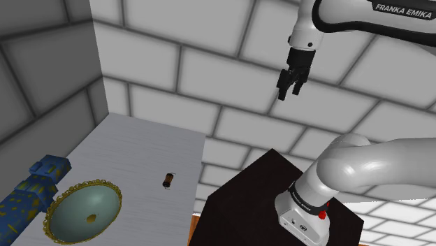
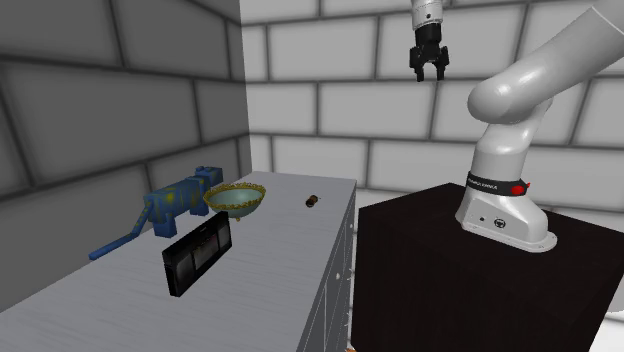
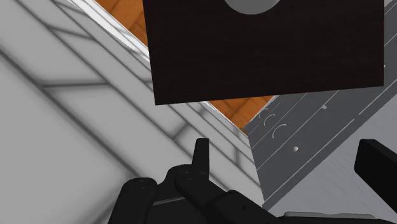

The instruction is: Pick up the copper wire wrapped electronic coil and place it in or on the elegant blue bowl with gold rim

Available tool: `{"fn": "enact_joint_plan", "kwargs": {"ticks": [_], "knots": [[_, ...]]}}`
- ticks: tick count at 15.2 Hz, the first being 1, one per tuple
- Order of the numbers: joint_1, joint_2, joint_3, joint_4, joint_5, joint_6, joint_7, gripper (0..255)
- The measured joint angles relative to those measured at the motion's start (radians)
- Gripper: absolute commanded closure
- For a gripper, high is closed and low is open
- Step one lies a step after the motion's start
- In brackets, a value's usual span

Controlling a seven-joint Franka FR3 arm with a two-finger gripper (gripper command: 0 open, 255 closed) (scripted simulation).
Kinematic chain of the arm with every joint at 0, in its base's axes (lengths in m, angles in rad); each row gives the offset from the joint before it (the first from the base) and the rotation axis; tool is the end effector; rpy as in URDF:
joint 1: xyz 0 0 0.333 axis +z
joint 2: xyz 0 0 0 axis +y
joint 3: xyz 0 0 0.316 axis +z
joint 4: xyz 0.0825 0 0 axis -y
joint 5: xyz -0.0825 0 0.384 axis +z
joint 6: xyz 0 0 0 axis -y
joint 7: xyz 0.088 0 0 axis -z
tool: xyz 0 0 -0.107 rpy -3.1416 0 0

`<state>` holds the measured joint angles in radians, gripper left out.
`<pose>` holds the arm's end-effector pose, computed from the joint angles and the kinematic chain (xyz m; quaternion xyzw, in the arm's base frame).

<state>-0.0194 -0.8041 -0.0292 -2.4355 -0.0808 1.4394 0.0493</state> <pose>0.2832 -0.0253 0.5490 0.9939 -0.0447 -0.0957 0.0304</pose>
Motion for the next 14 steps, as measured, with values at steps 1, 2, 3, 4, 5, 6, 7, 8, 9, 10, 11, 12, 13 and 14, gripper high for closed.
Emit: {"fn": "enact_joint_plan", "kwargs": {"ticks": [1, 2, 3, 4, 5, 6, 7, 8, 9, 10, 11, 12, 13, 14], "knots": [[0.0, 0.0, 0.0, 0.0, 0.0, 0.0, 0.0, 0], [0.002, 0.0, 0.006, -0.013, 0.007, 0.013, 0.01, 0], [0.007, -0.003, 0.019, -0.032, 0.021, 0.03, 0.027, 0], [0.011, -0.001, 0.03, -0.056, 0.034, 0.056, 0.045, 0], [0.018, 0.005, 0.045, -0.07, 0.051, 0.077, 0.066, 0], [0.025, 0.009, 0.062, -0.094, 0.068, 0.107, 0.089, 0], [0.029, 0.016, 0.073, -0.11, 0.082, 0.13, 0.106, 0], [0.037, 0.017, 0.09, -0.134, 0.1, 0.158, 0.128, 0], [0.045, 0.024, 0.106, -0.155, 0.117, 0.189, 0.149, 0], [0.054, 0.029, 0.125, -0.174, 0.136, 0.215, 0.172, 0], [0.063, 0.038, 0.142, -0.191, 0.155, 0.244, 0.194, 0], [0.07, 0.062, 0.16, -0.202, 0.172, 0.28, 0.215, 0], [0.077, 0.082, 0.176, -0.217, 0.188, 0.318, 0.234, 0], [0.083, 0.098, 0.191, -0.225, 0.202, 0.346, 0.251, 0]]}}
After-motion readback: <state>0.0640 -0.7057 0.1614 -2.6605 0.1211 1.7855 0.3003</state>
